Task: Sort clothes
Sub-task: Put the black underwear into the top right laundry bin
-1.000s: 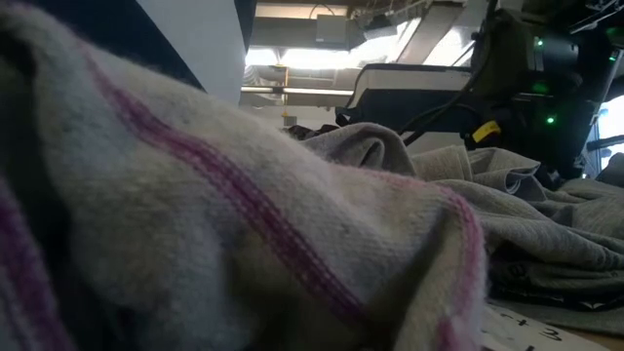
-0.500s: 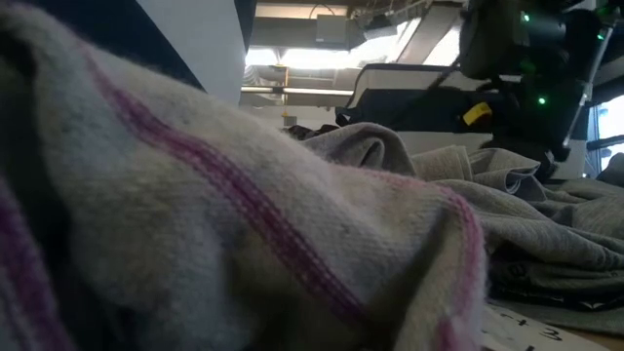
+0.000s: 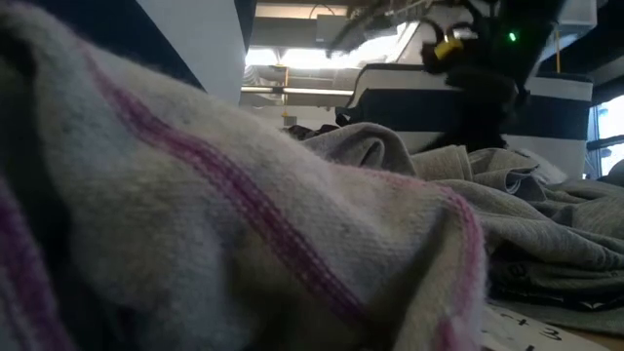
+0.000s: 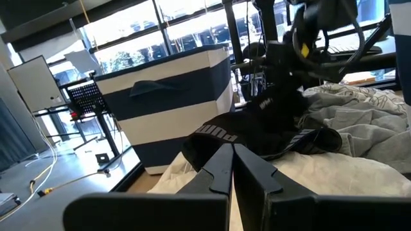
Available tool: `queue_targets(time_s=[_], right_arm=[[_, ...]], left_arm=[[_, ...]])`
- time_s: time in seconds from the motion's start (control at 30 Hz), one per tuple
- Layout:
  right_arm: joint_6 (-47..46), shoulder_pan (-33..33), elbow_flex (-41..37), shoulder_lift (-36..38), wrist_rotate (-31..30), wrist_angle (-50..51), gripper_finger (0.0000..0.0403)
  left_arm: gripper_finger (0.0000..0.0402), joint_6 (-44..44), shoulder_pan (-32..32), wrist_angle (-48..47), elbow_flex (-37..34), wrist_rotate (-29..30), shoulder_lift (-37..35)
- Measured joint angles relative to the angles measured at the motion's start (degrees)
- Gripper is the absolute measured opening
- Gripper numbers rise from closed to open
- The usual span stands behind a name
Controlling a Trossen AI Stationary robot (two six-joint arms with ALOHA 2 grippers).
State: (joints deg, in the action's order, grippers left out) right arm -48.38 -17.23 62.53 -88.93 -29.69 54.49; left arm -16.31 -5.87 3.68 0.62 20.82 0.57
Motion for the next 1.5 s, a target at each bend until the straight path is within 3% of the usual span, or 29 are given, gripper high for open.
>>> queue_targets(time_s=[0.37,0.97,1.17,1.5], right_arm=[[6.09,0.0,11.76,4.88,-8.26,9.12,0.0024],[28.97,0.9,34.2,6.41,-24.03,11.68,0.0026],[36.92,6.75,41.71,6.41,-28.67,13.86,0.0026],[40.12,22.59,46.5,6.41,-25.82,20.48,0.0026]], left_arm=[[0.0003,0.01,-0.02,0.16,0.02,0.0,0.0],[0.0003,1.28,-0.02,1.82,0.02,-0.02,-0.01],[0.0003,1.97,0.0,1.96,0.02,-0.02,-0.03],[0.0003,2.37,0.0,1.46,0.02,-0.02,-0.03]])
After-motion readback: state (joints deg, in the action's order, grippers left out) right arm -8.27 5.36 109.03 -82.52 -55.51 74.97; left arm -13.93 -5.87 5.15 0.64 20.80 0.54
